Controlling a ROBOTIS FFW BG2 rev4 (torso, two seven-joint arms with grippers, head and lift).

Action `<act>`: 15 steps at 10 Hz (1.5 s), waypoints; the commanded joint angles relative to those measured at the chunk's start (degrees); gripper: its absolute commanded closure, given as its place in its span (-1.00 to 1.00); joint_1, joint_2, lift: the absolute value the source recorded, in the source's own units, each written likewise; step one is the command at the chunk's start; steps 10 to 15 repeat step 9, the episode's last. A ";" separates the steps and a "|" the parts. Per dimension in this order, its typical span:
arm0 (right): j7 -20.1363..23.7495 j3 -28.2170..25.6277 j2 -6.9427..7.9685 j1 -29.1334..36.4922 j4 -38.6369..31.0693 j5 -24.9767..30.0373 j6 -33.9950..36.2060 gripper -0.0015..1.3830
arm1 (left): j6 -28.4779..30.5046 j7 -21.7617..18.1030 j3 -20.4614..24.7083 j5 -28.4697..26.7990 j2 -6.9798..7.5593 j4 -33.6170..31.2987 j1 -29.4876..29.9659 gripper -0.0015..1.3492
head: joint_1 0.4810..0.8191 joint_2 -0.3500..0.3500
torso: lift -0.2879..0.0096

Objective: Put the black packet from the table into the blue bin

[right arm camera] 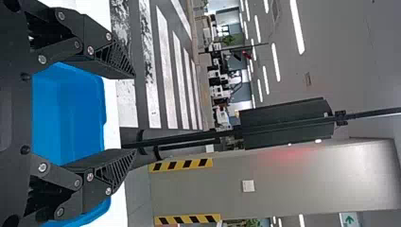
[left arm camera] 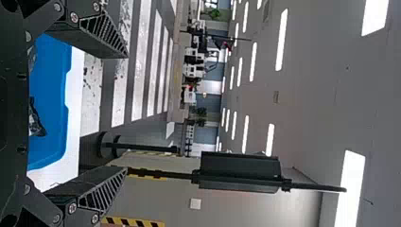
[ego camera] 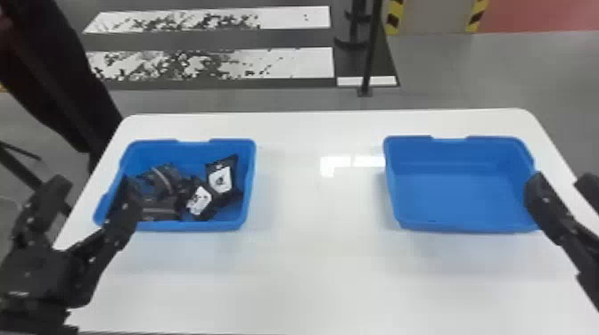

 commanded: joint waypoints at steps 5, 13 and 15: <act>0.00 -0.01 0.05 -0.13 0.00 0.01 -0.14 -0.26 | -0.17 0.00 -0.48 1.06 0.27 0.42 -0.14 -0.71 | 0.27 0.14 | 0.20; 0.00 -0.01 0.05 0.16 0.14 0.01 -0.28 -0.26 | -0.45 0.00 -0.48 1.18 0.36 0.42 0.00 -0.71 | 0.27 0.14 | 0.20; 0.00 -0.01 0.05 0.16 0.14 0.01 -0.28 -0.26 | -0.45 0.00 -0.48 1.18 0.36 0.42 0.00 -0.71 | 0.27 0.14 | 0.20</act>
